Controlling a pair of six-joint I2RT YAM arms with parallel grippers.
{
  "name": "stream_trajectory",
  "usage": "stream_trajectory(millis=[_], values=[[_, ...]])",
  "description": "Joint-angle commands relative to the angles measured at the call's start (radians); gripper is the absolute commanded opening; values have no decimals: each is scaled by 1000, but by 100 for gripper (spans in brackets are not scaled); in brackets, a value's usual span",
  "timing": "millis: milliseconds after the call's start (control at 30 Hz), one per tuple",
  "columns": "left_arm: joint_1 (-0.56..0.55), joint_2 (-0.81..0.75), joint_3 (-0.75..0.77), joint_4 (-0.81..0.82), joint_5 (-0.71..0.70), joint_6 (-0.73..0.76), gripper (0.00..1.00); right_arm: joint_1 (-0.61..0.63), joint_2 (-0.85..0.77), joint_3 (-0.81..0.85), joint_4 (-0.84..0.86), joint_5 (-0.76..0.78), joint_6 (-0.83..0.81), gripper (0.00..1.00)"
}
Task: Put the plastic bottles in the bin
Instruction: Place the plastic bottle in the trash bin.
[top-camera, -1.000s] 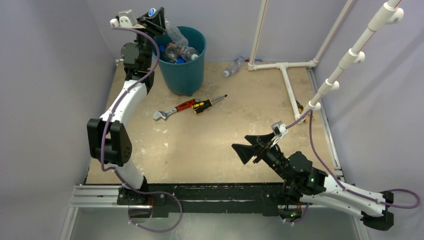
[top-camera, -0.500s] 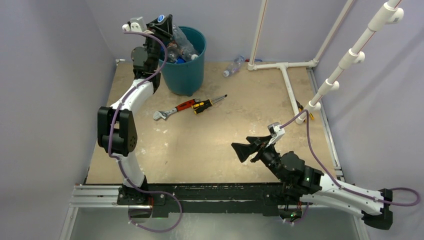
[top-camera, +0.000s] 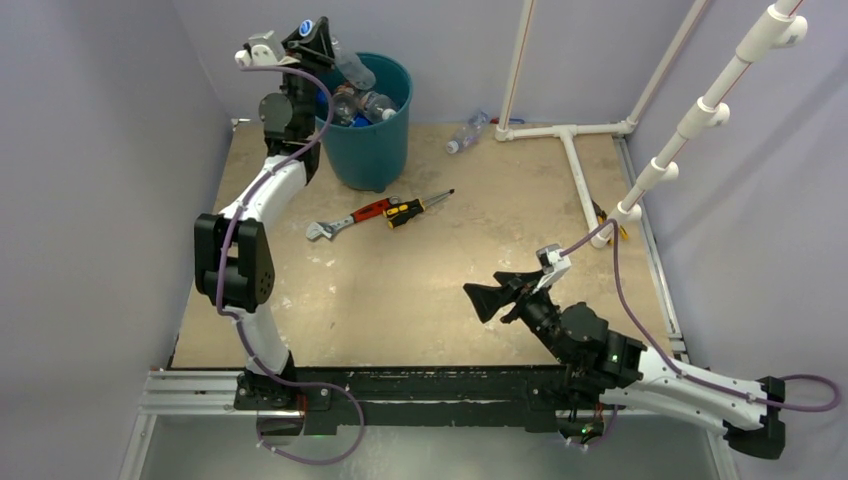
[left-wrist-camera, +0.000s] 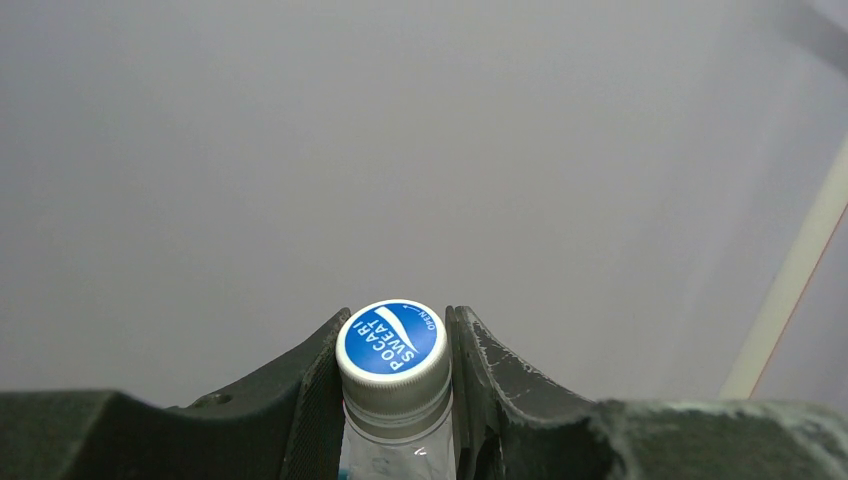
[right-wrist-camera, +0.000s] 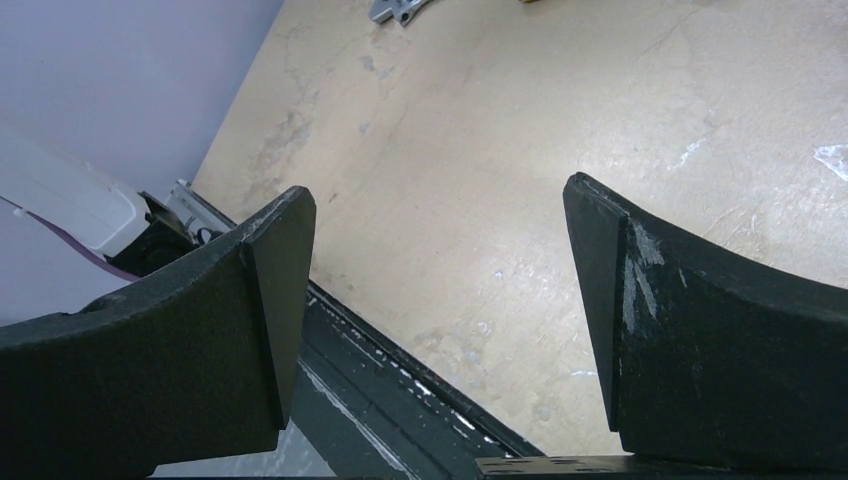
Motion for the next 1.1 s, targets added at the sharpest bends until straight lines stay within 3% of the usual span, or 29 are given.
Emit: stream_trajectory(millis=[0, 233, 433, 633, 800, 1067], values=[[4, 25, 88, 57, -63, 20, 0, 2, 27, 18, 47, 15, -4, 92], [2, 161, 141, 125, 53, -123, 0, 2, 84, 33, 66, 16, -27, 92], [-1, 240, 184, 87, 112, -133, 4, 2, 93, 27, 66, 15, -28, 92], [-1, 245, 169, 39, 138, -133, 39, 2, 120, 31, 83, 11, -28, 92], [0, 161, 132, 32, 135, -119, 91, 2, 142, 41, 106, 13, -37, 92], [0, -48, 80, -26, 123, -68, 99, 2, 179, 77, 124, 8, -56, 95]])
